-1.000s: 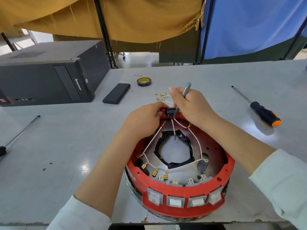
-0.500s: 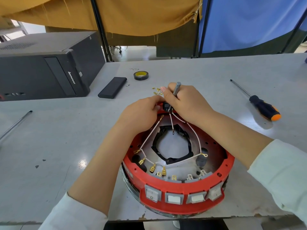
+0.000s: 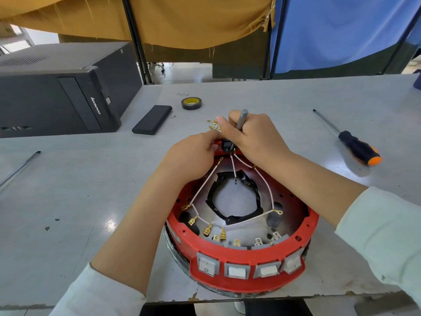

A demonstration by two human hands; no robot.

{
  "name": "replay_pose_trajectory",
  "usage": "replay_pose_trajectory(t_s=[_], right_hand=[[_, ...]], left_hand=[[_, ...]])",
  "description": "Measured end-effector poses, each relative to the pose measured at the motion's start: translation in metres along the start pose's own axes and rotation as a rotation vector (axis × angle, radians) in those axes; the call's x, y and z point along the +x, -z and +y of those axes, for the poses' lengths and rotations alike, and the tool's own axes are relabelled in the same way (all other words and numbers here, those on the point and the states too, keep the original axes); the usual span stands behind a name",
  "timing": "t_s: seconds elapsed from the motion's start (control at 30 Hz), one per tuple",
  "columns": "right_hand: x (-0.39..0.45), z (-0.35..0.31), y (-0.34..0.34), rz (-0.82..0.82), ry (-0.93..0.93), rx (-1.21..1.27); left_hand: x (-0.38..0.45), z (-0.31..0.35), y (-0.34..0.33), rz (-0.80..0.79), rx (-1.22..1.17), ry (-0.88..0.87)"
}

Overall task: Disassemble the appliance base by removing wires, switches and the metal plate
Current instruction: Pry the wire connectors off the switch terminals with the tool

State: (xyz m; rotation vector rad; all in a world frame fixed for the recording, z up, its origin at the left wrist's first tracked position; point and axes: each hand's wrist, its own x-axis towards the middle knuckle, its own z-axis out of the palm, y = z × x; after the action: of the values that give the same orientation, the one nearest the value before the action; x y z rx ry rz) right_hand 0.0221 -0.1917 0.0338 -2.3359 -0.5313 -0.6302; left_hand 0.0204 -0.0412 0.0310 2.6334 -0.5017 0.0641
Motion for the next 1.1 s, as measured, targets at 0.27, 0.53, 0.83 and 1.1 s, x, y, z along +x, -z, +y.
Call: replay_pose_trajectory(t_s=[0.27, 0.53, 0.83, 1.1], right_hand=[[0.012, 0.0, -0.005, -0.034, -0.15, 0.029], [0.007, 0.001, -0.004, 0.019, -0.162, 0.051], [-0.001, 0.002, -0.001, -0.005, -0.02, -0.024], [0.005, 0.0, -0.004, -0.045, -0.042, -0.063]], left_hand=[[0.0, 0.001, -0.001, 0.005, 0.012, 0.021], [-0.001, 0.001, -0.001, 0.006, 0.011, 0.019], [-0.001, 0.001, -0.001, 0.016, 0.022, 0.021], [-0.001, 0.0, -0.002, 0.026, 0.041, 0.009]])
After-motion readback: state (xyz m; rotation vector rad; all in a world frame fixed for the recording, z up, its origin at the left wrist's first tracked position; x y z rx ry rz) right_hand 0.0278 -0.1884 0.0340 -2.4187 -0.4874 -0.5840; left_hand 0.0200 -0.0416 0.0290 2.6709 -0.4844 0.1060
